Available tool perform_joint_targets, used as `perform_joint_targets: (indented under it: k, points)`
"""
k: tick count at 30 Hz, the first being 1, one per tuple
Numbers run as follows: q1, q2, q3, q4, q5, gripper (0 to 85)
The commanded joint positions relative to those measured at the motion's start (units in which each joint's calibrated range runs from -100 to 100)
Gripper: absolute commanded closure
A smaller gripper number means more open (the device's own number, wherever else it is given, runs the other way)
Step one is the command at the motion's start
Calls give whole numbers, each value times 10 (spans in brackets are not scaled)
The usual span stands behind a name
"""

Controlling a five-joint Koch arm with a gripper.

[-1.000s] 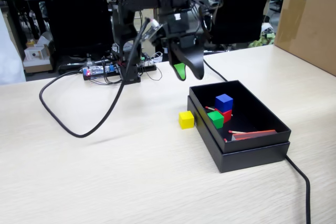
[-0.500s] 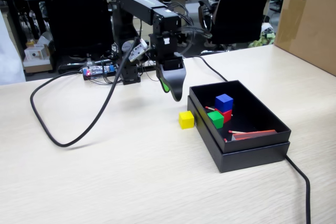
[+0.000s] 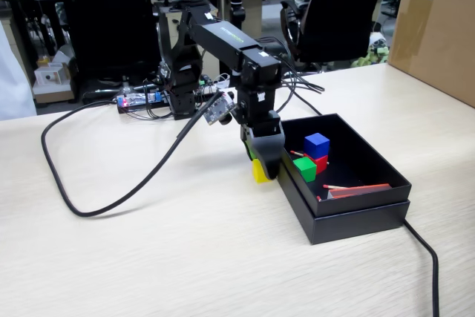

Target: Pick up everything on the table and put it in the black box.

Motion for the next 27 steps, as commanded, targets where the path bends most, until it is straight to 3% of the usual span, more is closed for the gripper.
perform_joint_targets:
  k: [1, 5, 8, 10, 17, 21, 27]
  points:
    - [5, 3, 38, 3, 1, 378]
    - [4, 25, 36, -1, 0, 488]
    - [3, 27, 40, -2, 2, 705]
    - [2, 27, 46, -2, 1, 791]
    - [-17, -139, 62, -2, -15, 795]
    - [-12, -249, 161, -2, -58, 797]
    - [12, -177, 279, -2, -76, 797]
